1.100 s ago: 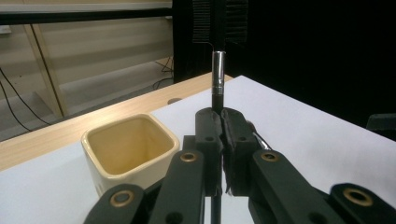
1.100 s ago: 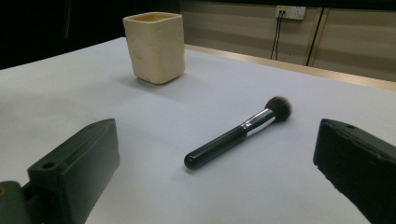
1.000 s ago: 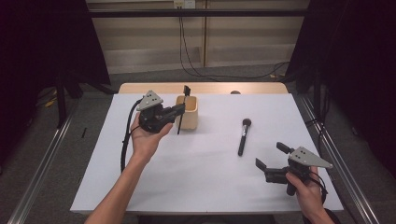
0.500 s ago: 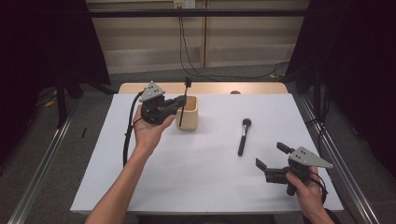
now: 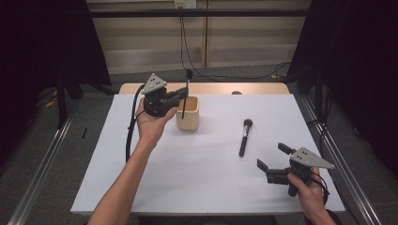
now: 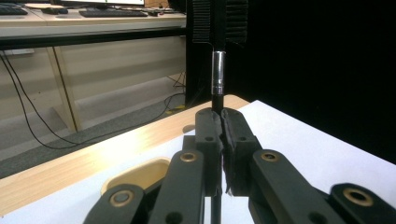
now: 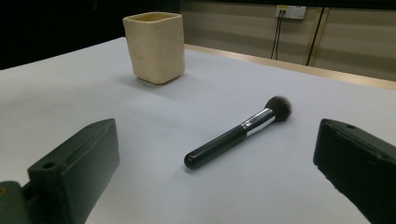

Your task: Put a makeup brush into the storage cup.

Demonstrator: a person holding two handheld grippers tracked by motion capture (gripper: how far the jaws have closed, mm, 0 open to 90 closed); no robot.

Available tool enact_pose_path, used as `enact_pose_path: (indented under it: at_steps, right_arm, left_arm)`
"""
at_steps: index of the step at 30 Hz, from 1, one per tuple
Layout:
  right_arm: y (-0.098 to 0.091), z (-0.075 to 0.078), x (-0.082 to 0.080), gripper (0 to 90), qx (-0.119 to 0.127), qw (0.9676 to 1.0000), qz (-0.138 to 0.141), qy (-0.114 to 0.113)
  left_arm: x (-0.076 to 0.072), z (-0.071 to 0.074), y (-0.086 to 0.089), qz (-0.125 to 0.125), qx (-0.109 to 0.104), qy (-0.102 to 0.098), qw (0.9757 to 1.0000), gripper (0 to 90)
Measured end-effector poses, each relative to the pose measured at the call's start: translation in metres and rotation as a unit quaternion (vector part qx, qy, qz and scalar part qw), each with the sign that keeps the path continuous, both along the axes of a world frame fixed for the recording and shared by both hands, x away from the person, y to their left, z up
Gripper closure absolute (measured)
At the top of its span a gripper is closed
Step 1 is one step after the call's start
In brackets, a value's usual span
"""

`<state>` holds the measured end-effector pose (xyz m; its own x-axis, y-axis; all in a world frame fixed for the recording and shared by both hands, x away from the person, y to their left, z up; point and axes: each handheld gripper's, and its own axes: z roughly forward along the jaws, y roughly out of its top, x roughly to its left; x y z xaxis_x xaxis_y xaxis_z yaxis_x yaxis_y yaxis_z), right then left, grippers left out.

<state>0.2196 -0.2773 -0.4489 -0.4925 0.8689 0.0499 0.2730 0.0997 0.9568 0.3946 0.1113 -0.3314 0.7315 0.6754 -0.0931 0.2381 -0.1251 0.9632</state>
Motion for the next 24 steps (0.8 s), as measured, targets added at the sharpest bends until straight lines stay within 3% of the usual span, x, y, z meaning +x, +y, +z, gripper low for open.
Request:
enact_pose_path:
  at_steps: [8, 16, 24]
  right_arm:
    - [-0.001, 0.000, 0.000, 0.0, 0.000, 1.0000, 0.000, 0.000]
    - [0.000, 0.000, 0.000, 0.0, 0.001, 1.0000, 0.000, 0.000]
    - [-0.001, 0.000, -0.001, 0.0, 0.000, 1.0000, 0.001, 0.001]
  left_arm:
    - [0.012, 0.003, 0.001, 0.010, -0.006, -0.003, 0.9999, 86.2]
    - [0.014, 0.009, -0.004, 0.005, -0.004, -0.014, 0.9999, 86.2]
    - [0.029, 0.007, -0.004, 0.015, -0.007, -0.013, 0.9998, 86.2]
